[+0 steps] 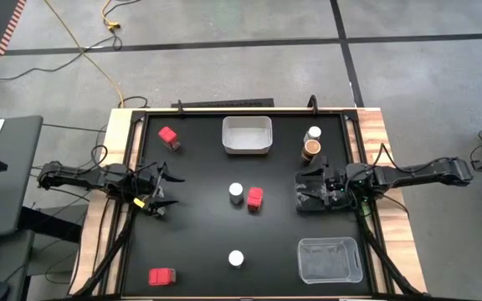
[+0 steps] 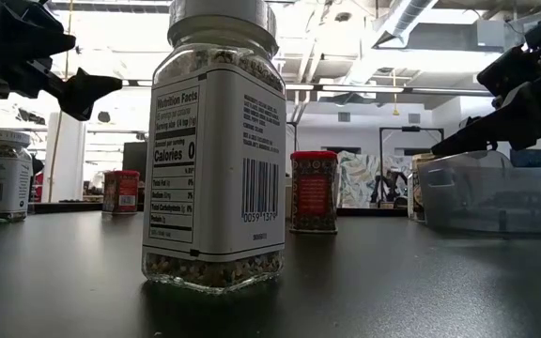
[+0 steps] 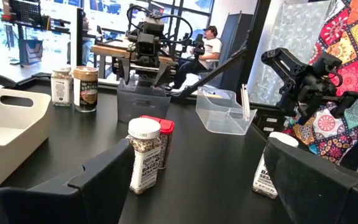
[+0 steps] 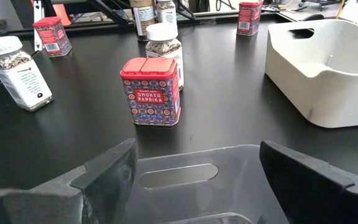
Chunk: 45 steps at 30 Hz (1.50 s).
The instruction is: Sort spices by type
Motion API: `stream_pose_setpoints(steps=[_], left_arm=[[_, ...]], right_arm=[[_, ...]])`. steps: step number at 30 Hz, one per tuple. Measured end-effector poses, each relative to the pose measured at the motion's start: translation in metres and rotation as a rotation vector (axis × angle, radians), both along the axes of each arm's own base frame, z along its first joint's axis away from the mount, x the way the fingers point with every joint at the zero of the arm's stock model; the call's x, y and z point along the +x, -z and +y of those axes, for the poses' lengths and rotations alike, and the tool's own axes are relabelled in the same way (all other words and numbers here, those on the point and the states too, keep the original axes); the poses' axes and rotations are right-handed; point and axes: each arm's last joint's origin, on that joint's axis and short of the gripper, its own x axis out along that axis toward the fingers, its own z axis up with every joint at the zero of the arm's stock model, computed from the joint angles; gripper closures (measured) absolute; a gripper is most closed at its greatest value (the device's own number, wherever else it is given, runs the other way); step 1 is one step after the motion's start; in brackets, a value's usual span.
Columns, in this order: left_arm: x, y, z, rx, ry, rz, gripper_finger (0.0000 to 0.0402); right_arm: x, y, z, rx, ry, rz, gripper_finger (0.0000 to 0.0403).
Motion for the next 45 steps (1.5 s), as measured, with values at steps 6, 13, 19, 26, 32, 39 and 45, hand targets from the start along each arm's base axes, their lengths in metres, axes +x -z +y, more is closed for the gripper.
stream_pose_setpoints(steps=[6,13,19,26,32,39,45], left_arm=[[0.0000,-0.0002,0.0000,0.000,0.000,-0.001,0.0058],[0.0000,0.0000,0.0000,0.000,0.000,0.000,0.0058],[0.0000,0.0000,0.0000,0.000,0.000,0.000,0.0058],[0.0000,0.0000,0.0000,0.000,0.000,0.000,0.0058],[0.0000,0.0000,0.0000,0.000,0.000,0.000,0.0058],[0.0000,-0.0011,0.0000,-0.003,0.000,-0.011,0.0058],[0.0000,-0.0015,0.0001,-0.028,-0.001,-0.012,0.0058]], right_arm=[[0.0000,0.0000,0.0000,0.000,0.000,0.000,0.0035],[0.0000,0.0001,0.0000,0.000,0.000,0.000,0.0035],[0.0000,0.0000,0.0000,0.001,0.000,0.000,0.0035],[0.0000,0.0001,0.0000,0.001,0.000,0.000,0.0035],[0.0000,0.0001,0.0000,0.004,0.001,0.000,0.0035],[0.0000,0.0000,0.0000,0.004,0.001,0.000,0.0035],[0.0000,0.0001,0.0000,0.003,0.001,0.000,0.0035]])
